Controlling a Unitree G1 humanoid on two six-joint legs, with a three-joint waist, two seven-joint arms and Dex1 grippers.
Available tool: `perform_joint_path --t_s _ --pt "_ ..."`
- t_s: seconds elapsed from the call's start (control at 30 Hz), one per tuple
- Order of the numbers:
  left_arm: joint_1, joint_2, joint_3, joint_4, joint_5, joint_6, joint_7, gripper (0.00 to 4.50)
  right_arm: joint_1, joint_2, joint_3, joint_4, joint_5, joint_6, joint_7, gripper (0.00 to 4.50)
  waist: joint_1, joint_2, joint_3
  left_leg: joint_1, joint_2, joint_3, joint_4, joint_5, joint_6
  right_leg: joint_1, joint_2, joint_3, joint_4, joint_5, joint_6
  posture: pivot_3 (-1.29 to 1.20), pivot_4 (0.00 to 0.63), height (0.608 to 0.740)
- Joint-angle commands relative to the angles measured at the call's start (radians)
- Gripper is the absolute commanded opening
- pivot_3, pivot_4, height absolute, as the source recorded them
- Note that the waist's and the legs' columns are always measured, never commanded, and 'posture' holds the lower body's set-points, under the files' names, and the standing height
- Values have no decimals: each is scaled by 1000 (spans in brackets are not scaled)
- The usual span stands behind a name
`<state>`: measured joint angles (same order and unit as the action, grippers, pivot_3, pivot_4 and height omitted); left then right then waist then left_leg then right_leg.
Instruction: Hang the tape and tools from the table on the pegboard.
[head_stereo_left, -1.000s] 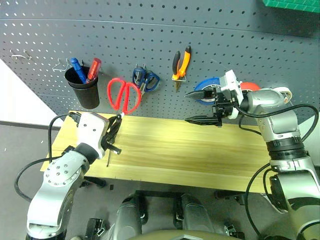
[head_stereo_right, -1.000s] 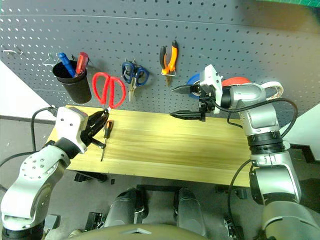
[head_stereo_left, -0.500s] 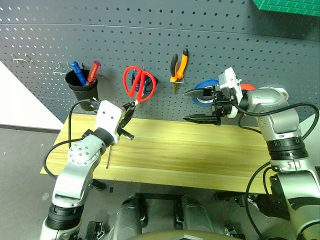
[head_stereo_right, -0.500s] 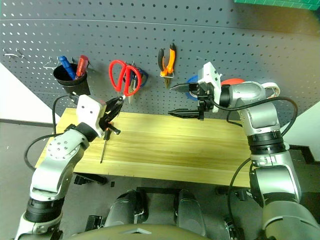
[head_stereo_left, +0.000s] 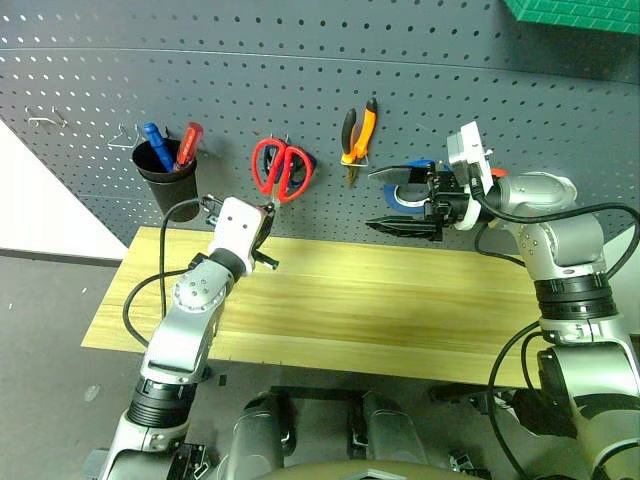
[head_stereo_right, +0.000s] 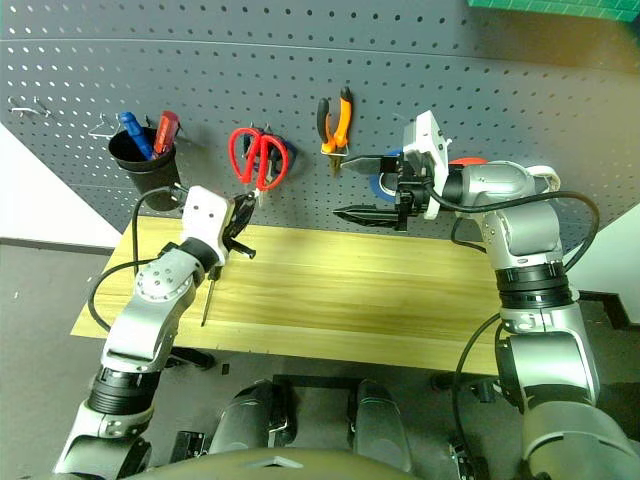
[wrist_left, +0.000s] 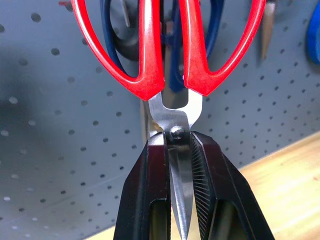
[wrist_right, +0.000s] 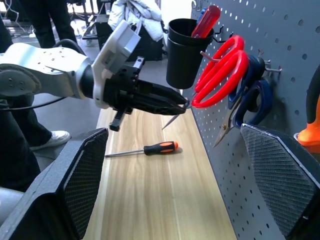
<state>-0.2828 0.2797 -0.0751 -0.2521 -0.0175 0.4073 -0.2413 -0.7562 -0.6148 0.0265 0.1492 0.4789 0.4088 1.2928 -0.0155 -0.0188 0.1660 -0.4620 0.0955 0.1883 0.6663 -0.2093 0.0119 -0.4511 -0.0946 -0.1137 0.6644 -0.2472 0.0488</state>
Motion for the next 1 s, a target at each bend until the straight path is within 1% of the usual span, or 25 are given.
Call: perform_joint_path --t_s 0.03,0.23,0.47,0.53,0.57,0.7,0.73,0.87,0.9,1.0 --pt "-32 -13 -8 35 23 -50 13 254 -42 -3 -40 -31 28 -4 -9 4500 -2 0 0 0 0 0 0 0 0 0 0 0 0 0 0 -20 71 730" --pt "-84 -44 -7 147 39 -76 36 254 -36 -10 -48 -35 27 -15 -22 4500 -3 3 -5 0 0 1 1 0 0 1 0 0 1 0 0 -41 63 730" --pt "-160 -43 8 277 48 -163 34 254 -15 -16 -69 -60 39 -3 -44 4500 -5 3 -15 0 0 1 1 0 0 1 1 0 1 0 0 -57 62 730" --pt "-179 -46 18 305 45 -178 40 976 -14 -16 -78 -68 47 4 -53 4500 -6 3 -17 1 0 1 1 0 0 1 1 0 1 0 0 -70 57 730" --pt "-186 -47 21 315 43 -183 41 1240 -14 -15 -83 -71 52 11 -59 4500 -7 3 -19 0 0 1 1 0 0 1 1 0 1 0 0 -73 55 730" --pt "-194 -54 31 339 39 -212 42 2590 -8 -19 -94 -80 64 28 -76 4500 -22 3 -27 1 0 1 1 0 0 1 1 0 1 0 0 -79 47 730" --pt "-194 -54 30 339 40 -216 41 3020 -6 -20 -94 -81 64 27 -77 4500 -25 3 -29 1 0 0 1 0 0 1 1 -1 1 0 0 -80 46 730" --pt "-158 -52 21 264 28 -194 14 4261 0 -26 -97 -83 65 28 -77 4500 -32 3 -32 1 0 0 1 0 0 2 1 -1 1 0 0 -73 47 730" --pt "-143 -51 22 235 17 -181 2 4451 2 -26 -97 -84 65 28 -76 4500 -33 3 -33 1 1 0 1 0 0 2 1 -1 1 0 0 -70 49 730" --pt "-65 -32 31 98 -16 -130 -36 4451 12 -27 -87 -99 72 42 -66 4500 -36 5 -36 2 1 0 1 0 0 2 2 0 1 0 0 -59 58 730"
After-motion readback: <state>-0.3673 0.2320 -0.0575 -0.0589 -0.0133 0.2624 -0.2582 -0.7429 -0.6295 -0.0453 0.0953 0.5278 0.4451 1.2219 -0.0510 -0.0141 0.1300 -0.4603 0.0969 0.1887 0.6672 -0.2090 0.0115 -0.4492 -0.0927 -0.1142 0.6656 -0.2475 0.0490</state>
